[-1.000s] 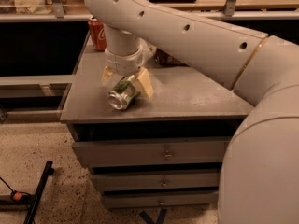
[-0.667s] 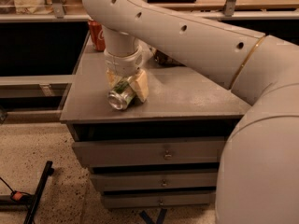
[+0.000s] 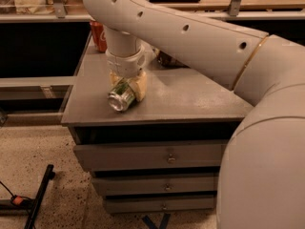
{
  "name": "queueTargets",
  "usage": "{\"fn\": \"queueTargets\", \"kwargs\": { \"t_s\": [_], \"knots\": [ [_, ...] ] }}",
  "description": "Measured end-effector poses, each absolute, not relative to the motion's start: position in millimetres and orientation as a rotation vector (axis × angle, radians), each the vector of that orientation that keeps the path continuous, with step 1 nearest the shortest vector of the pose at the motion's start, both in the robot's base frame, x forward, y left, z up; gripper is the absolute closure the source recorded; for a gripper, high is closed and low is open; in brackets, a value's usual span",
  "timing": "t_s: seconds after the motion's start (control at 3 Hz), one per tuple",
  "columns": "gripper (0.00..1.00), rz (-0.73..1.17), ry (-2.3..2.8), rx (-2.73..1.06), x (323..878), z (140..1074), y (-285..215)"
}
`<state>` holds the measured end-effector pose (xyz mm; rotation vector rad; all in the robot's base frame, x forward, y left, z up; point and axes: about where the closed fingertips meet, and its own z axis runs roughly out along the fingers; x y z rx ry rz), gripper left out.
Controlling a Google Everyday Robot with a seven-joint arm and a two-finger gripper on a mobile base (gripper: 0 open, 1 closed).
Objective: Place green can upright
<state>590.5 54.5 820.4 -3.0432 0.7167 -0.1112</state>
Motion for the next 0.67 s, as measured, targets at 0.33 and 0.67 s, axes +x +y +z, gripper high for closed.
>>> {"fn": "queueTargets", "kwargs": {
  "t_s": [0.33,0.67],
  "knots": [
    [1.0,-0.117,0.715,-3.036,592.3,818.9,56.2],
    [1.0,-0.16,0.666,-3.051,594.9,819.5,55.6]
  ]
}}
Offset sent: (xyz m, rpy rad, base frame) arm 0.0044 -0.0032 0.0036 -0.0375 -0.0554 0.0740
